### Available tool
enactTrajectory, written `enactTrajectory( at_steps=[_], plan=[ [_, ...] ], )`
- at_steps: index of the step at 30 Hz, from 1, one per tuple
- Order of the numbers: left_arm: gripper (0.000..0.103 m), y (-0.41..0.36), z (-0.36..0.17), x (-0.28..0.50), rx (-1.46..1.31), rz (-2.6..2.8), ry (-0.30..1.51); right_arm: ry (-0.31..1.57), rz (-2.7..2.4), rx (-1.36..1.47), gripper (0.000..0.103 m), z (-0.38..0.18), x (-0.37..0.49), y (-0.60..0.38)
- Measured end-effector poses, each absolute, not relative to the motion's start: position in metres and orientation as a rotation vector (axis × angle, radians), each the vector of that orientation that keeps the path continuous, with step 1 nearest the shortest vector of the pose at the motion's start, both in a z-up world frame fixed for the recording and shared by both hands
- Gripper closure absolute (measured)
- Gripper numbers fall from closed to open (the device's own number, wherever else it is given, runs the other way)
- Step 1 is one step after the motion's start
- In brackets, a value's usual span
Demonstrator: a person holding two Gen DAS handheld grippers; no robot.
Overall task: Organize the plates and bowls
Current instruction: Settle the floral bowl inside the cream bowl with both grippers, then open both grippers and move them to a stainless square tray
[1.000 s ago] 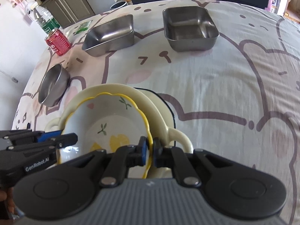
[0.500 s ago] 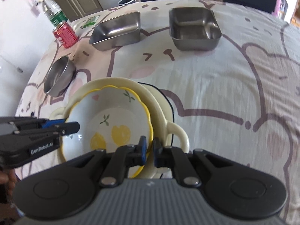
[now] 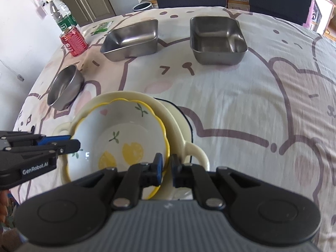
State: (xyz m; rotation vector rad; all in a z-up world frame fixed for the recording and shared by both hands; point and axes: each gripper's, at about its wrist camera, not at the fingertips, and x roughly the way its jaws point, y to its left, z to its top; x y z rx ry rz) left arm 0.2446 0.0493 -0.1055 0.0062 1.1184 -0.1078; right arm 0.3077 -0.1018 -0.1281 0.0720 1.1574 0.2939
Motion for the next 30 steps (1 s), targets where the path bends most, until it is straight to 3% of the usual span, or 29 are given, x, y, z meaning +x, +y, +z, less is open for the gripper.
enactTrajectory(
  at_steps=[4, 6, 7, 10, 12, 18, 20, 23, 30],
  plan=[
    [0.076, 0.05, -0.1, 0.24, -0.002, -0.117, 1.104, 1.142, 0.312, 0.073, 0.086, -0.122, 0.304, -0.105],
    [0.059, 0.051, -0.097, 0.237, 0.005, -0.096, 1.095, 1.127, 0.319, 0.073, 0.076, -0.117, 0.3, -0.108],
    [0.057, 0.051, -0.095, 0.236, -0.002, -0.101, 1.088, 1.113, 0.317, 0.064, 0.069, -0.114, 0.298, -0.109],
    [0.043, 0.052, -0.088, 0.233, -0.015, -0.094, 1.063, 1.09, 0.323, 0.052, 0.063, -0.108, 0.293, -0.115],
    [0.028, 0.052, -0.082, 0.232, -0.022, -0.091, 1.036, 1.074, 0.32, 0.058, 0.059, -0.104, 0.291, -0.121],
    [0.005, 0.053, -0.063, 0.23, -0.07, -0.078, 0.919, 0.974, 0.286, 0.102, 0.029, -0.084, 0.283, -0.145],
    [0.003, 0.052, -0.057, 0.232, -0.077, -0.072, 0.868, 0.938, 0.268, 0.132, 0.021, -0.078, 0.282, -0.153],
    [0.0, 0.047, -0.048, 0.239, -0.069, -0.08, 0.795, 0.875, 0.239, 0.201, 0.0, -0.071, 0.283, -0.168],
    [0.0, 0.025, -0.031, 0.291, 0.002, -0.163, 0.669, 0.807, 0.136, 0.411, 0.0, -0.068, 0.311, -0.198]
  ],
)
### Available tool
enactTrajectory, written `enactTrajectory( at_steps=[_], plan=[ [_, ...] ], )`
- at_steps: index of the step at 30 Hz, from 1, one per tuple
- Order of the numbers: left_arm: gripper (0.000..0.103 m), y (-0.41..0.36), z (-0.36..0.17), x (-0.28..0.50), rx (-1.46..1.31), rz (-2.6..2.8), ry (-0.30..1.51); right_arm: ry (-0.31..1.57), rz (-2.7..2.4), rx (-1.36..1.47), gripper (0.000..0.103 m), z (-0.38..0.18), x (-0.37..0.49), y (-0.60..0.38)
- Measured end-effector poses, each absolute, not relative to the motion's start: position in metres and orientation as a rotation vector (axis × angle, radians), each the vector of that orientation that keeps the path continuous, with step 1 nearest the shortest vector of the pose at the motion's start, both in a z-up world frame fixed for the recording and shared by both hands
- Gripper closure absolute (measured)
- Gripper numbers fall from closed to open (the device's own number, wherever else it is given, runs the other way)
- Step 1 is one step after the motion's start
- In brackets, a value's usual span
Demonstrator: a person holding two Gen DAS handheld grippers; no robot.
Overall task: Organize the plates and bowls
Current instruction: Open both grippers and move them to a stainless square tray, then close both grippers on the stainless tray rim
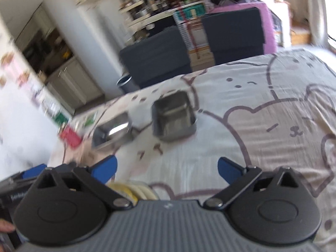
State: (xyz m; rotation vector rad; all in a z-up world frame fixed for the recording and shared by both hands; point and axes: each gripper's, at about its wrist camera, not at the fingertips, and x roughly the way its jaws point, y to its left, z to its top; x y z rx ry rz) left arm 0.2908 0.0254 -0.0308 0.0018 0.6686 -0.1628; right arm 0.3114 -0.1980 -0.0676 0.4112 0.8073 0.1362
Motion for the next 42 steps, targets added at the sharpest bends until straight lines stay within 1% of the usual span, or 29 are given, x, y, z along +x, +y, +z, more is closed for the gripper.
enactTrajectory(
  at_steps=[7, 13, 17, 23, 29, 32, 36, 39, 42],
  plan=[
    [0.0, -0.012, -0.018, 0.385, 0.126, -0.263, 0.653, 0.843, 0.034, 0.584, 0.0, -0.096, 0.361, -0.213],
    [0.0, -0.037, -0.041, 0.457, 0.241, -0.308, 0.692, 0.884, -0.06, 0.69, 0.0, -0.131, 0.411, -0.215],
    [0.0, -0.048, -0.073, 0.494, 0.292, -0.328, 0.757, 0.943, -0.075, 0.67, 0.0, -0.154, 0.44, -0.202],
    [0.0, -0.074, -0.111, 0.521, 0.42, -0.365, 0.793, 0.975, -0.104, 0.602, 0.0, -0.168, 0.458, -0.182],
    [0.0, -0.094, -0.134, 0.536, 0.504, -0.379, 0.792, 1.064, -0.121, 0.492, 0.0, -0.178, 0.467, -0.163],
    [0.001, -0.097, -0.14, 0.539, 0.517, -0.359, 0.784, 1.066, -0.1, 0.456, 0.0, -0.179, 0.466, -0.158],
    [0.009, -0.093, -0.141, 0.539, 0.521, -0.324, 0.784, 1.072, -0.083, 0.399, 0.001, -0.176, 0.462, -0.158],
    [0.013, -0.081, -0.137, 0.535, 0.505, -0.317, 0.801, 1.067, -0.09, 0.357, 0.002, -0.177, 0.461, -0.165],
    [0.02, -0.068, -0.133, 0.528, 0.466, -0.309, 0.821, 1.057, -0.091, 0.35, 0.008, -0.178, 0.46, -0.173]
  ],
)
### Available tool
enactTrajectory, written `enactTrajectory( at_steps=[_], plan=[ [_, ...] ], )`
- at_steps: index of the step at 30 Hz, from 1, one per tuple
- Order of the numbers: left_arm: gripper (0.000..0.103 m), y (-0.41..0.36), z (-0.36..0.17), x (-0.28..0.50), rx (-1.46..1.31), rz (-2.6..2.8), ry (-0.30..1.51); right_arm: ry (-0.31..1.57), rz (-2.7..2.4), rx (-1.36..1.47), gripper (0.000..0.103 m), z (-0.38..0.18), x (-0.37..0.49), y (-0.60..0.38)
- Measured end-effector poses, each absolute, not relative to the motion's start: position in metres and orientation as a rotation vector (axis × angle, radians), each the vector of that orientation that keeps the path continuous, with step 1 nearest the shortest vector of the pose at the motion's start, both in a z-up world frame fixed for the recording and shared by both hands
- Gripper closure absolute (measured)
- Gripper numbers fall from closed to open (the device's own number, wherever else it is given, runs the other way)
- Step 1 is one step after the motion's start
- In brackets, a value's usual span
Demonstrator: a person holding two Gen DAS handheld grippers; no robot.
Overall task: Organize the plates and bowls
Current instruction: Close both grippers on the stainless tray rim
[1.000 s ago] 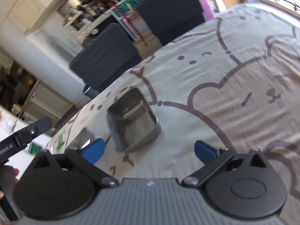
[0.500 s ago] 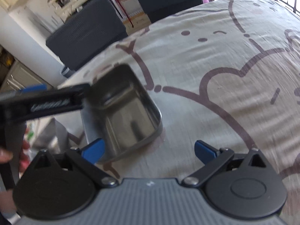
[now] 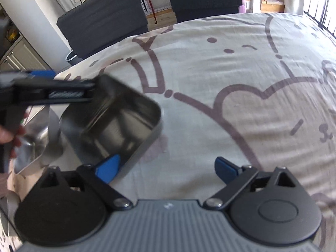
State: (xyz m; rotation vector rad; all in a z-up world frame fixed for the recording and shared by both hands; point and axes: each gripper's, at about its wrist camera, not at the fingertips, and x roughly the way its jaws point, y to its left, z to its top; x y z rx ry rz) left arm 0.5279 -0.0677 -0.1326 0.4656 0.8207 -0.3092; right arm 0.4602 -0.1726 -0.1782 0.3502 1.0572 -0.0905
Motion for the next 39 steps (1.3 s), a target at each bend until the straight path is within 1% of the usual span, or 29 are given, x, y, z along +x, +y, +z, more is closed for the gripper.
enactTrajectory(
  at_steps=[1, 3, 4, 5, 6, 8, 9, 10, 11, 13, 14, 15, 16, 17, 18, 19, 20, 22, 27, 32, 39],
  plan=[
    [0.021, -0.063, -0.13, 0.525, 0.448, -0.314, 0.83, 1.053, -0.094, 0.353, 0.011, -0.177, 0.46, -0.176],
    [0.027, -0.055, -0.128, 0.518, 0.425, -0.324, 0.852, 1.037, -0.092, 0.349, 0.017, -0.176, 0.461, -0.181],
    [0.029, -0.052, -0.128, 0.514, 0.416, -0.329, 0.864, 1.029, -0.087, 0.348, 0.022, -0.176, 0.461, -0.185],
    [0.034, -0.049, -0.128, 0.51, 0.404, -0.335, 0.877, 1.019, -0.081, 0.356, 0.029, -0.176, 0.46, -0.189],
    [0.039, -0.046, -0.128, 0.507, 0.386, -0.342, 0.892, 1.009, -0.07, 0.369, 0.033, -0.176, 0.461, -0.194],
    [0.046, -0.042, -0.129, 0.499, 0.346, -0.361, 0.922, 0.987, -0.04, 0.395, 0.048, -0.175, 0.46, -0.201],
    [0.049, -0.04, -0.129, 0.495, 0.325, -0.371, 0.933, 0.978, -0.023, 0.4, 0.052, -0.172, 0.457, -0.204],
    [0.05, -0.039, -0.129, 0.491, 0.304, -0.382, 0.944, 0.968, -0.004, 0.405, 0.059, -0.171, 0.457, -0.205],
    [0.053, -0.038, -0.129, 0.486, 0.284, -0.39, 0.956, 0.961, 0.011, 0.41, 0.062, -0.171, 0.457, -0.205],
    [0.058, -0.036, -0.13, 0.48, 0.246, -0.395, 0.986, 0.954, 0.04, 0.416, 0.074, -0.171, 0.458, -0.206],
    [0.062, -0.036, -0.131, 0.477, 0.229, -0.394, 1.001, 0.953, 0.051, 0.416, 0.077, -0.169, 0.459, -0.204],
    [0.068, -0.035, -0.132, 0.474, 0.21, -0.39, 1.016, 0.951, 0.058, 0.416, 0.078, -0.17, 0.46, -0.202],
    [0.072, -0.033, -0.133, 0.473, 0.186, -0.382, 1.033, 0.947, 0.065, 0.419, 0.081, -0.17, 0.46, -0.202],
    [0.083, -0.032, -0.135, 0.472, 0.164, -0.374, 1.047, 0.944, 0.07, 0.423, 0.085, -0.169, 0.461, -0.201],
    [0.088, -0.03, -0.136, 0.472, 0.146, -0.365, 1.056, 0.942, 0.074, 0.428, 0.087, -0.17, 0.461, -0.201],
    [0.088, -0.028, -0.137, 0.471, 0.128, -0.36, 1.059, 0.942, 0.081, 0.433, 0.092, -0.17, 0.462, -0.201],
    [0.088, -0.027, -0.137, 0.471, 0.114, -0.352, 1.056, 0.943, 0.088, 0.433, 0.094, -0.17, 0.462, -0.199],
    [0.095, -0.026, -0.137, 0.47, 0.09, -0.35, 1.056, 0.945, 0.098, 0.424, 0.095, -0.17, 0.464, -0.196],
    [0.099, -0.03, -0.128, 0.459, 0.05, -0.31, 1.017, 0.953, 0.112, 0.373, 0.096, -0.169, 0.463, -0.191],
    [0.1, -0.039, -0.104, 0.433, 0.008, -0.274, 0.932, 0.929, 0.122, 0.324, 0.098, -0.157, 0.453, -0.194],
    [0.1, -0.052, -0.077, 0.389, -0.012, -0.278, 0.874, 0.896, 0.159, 0.304, 0.098, -0.131, 0.413, -0.211]
  ],
)
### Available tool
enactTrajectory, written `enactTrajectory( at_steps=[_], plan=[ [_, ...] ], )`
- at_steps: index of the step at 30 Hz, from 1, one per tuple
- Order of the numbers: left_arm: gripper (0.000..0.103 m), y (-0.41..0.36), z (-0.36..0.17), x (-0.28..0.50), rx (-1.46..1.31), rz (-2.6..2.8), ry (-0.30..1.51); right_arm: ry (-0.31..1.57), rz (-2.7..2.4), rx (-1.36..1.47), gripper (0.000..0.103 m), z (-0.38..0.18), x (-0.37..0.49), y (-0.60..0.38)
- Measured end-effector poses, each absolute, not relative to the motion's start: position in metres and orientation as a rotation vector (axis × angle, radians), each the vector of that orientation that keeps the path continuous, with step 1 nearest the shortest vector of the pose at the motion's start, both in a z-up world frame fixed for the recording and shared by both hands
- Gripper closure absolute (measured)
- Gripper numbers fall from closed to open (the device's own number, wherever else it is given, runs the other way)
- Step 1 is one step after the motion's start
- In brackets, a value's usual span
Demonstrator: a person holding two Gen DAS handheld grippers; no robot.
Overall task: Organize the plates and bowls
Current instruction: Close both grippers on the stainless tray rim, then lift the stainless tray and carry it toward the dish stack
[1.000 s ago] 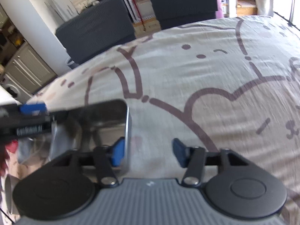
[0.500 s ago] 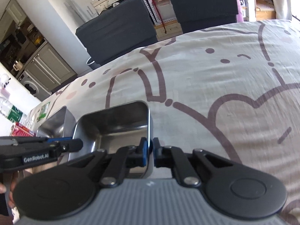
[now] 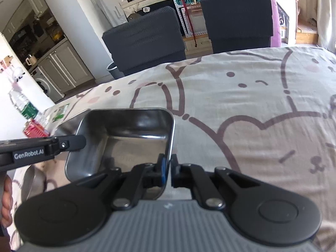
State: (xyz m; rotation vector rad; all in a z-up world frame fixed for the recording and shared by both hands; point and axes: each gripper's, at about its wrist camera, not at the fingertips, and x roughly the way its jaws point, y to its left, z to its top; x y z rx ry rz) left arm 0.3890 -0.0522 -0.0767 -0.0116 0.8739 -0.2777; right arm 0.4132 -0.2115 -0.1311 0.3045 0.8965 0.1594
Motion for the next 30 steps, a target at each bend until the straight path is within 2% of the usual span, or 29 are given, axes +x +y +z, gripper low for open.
enactTrajectory(
  at_steps=[14, 30],
  plan=[
    [0.1, -0.086, -0.037, 0.3, -0.037, -0.329, 0.778, 0.783, 0.126, 0.29, 0.096, -0.065, 0.311, -0.245],
    [0.098, -0.132, -0.066, 0.26, -0.075, -0.476, 0.882, 0.823, 0.023, 0.334, 0.096, -0.071, 0.251, -0.304]
  ],
)
